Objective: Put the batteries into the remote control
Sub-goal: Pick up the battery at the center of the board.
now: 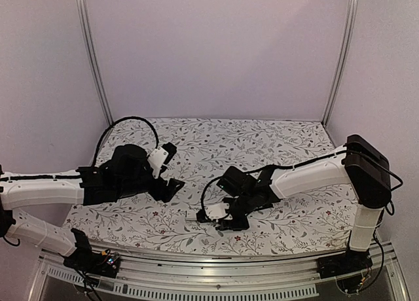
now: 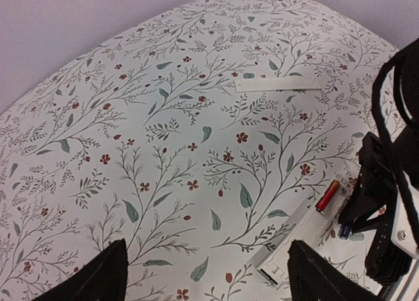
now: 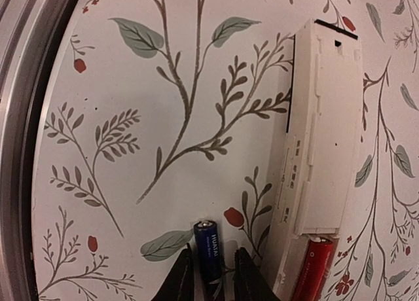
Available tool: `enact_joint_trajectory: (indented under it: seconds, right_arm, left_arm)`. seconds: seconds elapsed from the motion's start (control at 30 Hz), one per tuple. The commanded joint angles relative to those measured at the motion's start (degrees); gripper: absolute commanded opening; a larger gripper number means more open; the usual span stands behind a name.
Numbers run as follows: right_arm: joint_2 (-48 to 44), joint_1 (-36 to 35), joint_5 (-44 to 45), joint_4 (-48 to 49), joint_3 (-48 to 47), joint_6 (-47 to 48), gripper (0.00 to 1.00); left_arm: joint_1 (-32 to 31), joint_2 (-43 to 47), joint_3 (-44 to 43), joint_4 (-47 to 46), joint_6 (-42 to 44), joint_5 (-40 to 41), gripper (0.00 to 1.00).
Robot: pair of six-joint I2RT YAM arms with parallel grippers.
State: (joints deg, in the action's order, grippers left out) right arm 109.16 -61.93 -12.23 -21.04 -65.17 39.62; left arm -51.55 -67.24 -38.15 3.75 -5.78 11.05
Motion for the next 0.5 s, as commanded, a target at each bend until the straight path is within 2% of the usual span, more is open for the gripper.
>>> enact_joint_trajectory:
  seconds: [0.0,0.13,0.3,0.47]
  right_arm:
    - [2.44,-0.15,2.62,-4.33,-1.01,0.62,0.2]
    - [1.88,-0.21,1.95,-5.17,-0.88,0.9,0.17]
    - [1.84,-0.91,1.51,-6.21,-1.6,0.73,0.0]
    - [1.56,-1.26,0.66,-8.22,-3.77,-1.02,0.0]
  left_arm:
    - [0.74,-0.35,0.45,-0.72,0.72,0.37,0.84]
    - [0.72,-0.58,0.28,-0.94,1.02,0.23,0.84]
    - [0.68,-0.87,0.18,-0.85,1.11,0.38,0.84]
    - [0.71,-0.78,0.27,-0.83,1.12,0.78,0.84]
